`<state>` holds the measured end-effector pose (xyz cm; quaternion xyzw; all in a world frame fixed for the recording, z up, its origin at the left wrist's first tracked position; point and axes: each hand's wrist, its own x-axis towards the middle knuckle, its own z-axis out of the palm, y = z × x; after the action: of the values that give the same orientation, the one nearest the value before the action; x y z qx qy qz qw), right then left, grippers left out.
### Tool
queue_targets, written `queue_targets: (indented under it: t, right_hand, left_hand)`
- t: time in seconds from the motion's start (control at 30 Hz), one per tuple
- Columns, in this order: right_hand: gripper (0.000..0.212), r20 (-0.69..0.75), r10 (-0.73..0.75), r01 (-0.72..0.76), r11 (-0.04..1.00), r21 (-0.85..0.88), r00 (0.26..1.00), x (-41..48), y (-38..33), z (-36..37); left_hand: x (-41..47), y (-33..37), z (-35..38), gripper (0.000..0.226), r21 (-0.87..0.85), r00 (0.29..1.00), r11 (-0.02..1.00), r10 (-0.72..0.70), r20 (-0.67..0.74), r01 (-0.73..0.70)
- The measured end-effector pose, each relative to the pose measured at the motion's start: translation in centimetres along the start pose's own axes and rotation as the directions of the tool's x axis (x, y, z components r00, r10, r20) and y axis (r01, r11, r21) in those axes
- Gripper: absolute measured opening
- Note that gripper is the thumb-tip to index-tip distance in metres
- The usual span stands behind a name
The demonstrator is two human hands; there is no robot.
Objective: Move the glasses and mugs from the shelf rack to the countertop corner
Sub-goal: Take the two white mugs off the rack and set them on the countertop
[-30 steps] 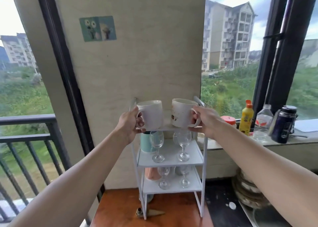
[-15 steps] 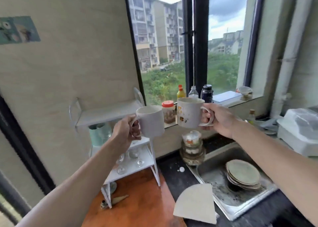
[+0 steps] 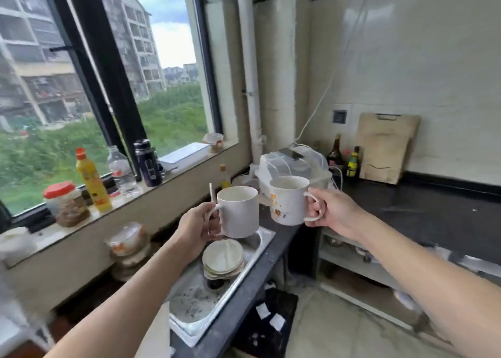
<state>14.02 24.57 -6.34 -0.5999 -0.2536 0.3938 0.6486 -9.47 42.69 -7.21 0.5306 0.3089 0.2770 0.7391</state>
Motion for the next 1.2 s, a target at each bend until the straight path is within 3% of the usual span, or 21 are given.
queue_targets:
  t: [0.13, 0.23, 0.6, 1.0, 1.2]
  right_hand:
    - [0.034, -0.157, 0.019, -0.019, 1.000, 0.000, 0.987, -1.7, -0.1, -10.8]
    - [0.034, -0.262, 0.008, -0.006, 1.000, 0.006, 0.965, -3.2, 0.2, -18.2]
    - [0.031, -0.606, -0.006, 0.005, 1.000, -0.002, 0.795, -4.3, 0.8, -40.7]
    - [0.040, -0.830, 0.051, -0.063, 0.998, 0.020, 0.555, -5.3, 0.0, -59.3]
    - [0.038, -0.852, 0.119, -0.092, 0.992, 0.084, 0.509, -5.8, 1.2, -72.1]
  left_hand:
    - [4.1, -3.0, 10.4, 0.049, 0.050, 0.990, 0.998, -0.055, 0.131, 0.049]
    - [7.4, -5.3, 18.1, 0.039, 0.090, 0.968, 0.992, -0.108, 0.226, 0.090]
    - [19.1, -13.3, 43.5, 0.040, 0.312, 0.817, 0.939, -0.292, 0.498, 0.146]
    - [27.4, -20.6, 67.9, 0.033, 0.510, 0.712, 0.860, -0.365, 0.600, 0.011]
    - [29.6, -26.8, 79.6, 0.034, 0.537, 0.666, 0.842, -0.432, 0.608, 0.055]
